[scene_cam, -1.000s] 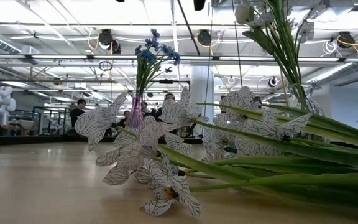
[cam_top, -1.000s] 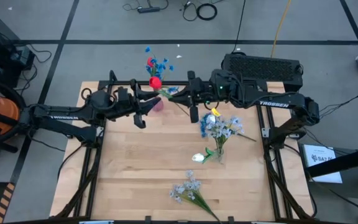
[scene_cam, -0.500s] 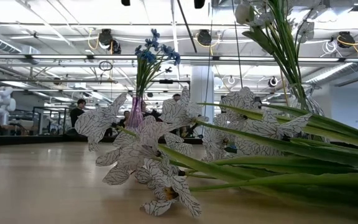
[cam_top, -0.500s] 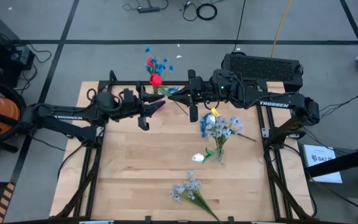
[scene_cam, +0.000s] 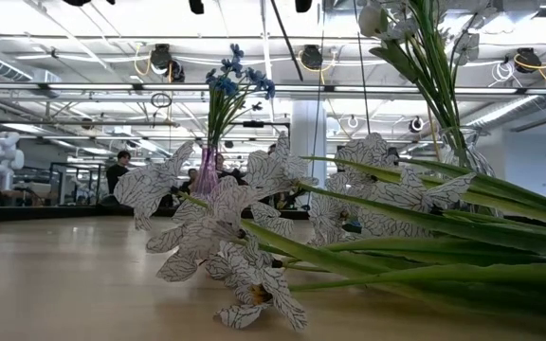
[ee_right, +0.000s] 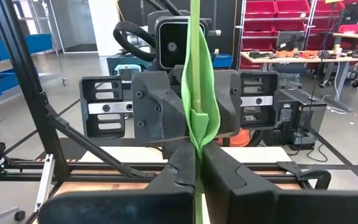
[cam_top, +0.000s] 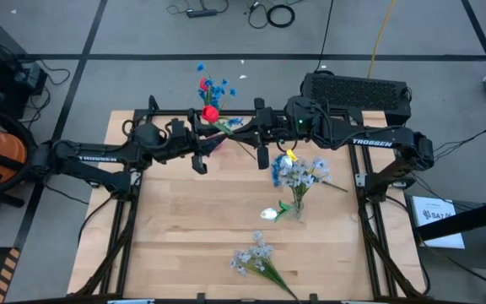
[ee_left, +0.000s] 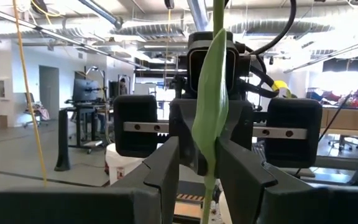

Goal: Sort flowers into vase by color
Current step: Put the red flower into the pink vase

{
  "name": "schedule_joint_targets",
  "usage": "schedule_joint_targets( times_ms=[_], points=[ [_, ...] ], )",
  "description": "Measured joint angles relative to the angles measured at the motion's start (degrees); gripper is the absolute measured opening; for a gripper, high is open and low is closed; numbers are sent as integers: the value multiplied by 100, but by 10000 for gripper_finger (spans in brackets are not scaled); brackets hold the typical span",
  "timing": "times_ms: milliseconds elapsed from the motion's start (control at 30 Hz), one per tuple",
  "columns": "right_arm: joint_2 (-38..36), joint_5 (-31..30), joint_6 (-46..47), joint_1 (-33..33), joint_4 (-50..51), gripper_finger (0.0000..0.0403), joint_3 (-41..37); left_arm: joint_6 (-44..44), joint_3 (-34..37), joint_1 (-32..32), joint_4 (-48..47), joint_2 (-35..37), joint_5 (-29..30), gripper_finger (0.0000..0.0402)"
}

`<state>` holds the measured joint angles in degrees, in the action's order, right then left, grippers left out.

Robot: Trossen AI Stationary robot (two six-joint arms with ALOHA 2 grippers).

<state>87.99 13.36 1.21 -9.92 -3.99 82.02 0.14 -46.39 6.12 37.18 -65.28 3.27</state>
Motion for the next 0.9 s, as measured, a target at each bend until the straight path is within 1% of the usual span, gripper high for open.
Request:
schedule_joint_targets(
  times_ms=[233,467,667,767,900],
  points=[
    [0,-2,1,-3,124,0,0,-272,0,3,69,-134,-39,111],
    [0,-5,-7,-3,300,0,-2,-278,0,4,432,-361,-138,111],
    [0,-17,-9,-3,308,0,-2,-280,0,67,440,-365,-142,110],
    [0,-21,-13,-8,357,0,-2,-280,0,67,434,-365,-142,95],
    [0,-26,-15,-14,413,0,-2,-278,0,67,416,-367,-203,58]
  ],
)
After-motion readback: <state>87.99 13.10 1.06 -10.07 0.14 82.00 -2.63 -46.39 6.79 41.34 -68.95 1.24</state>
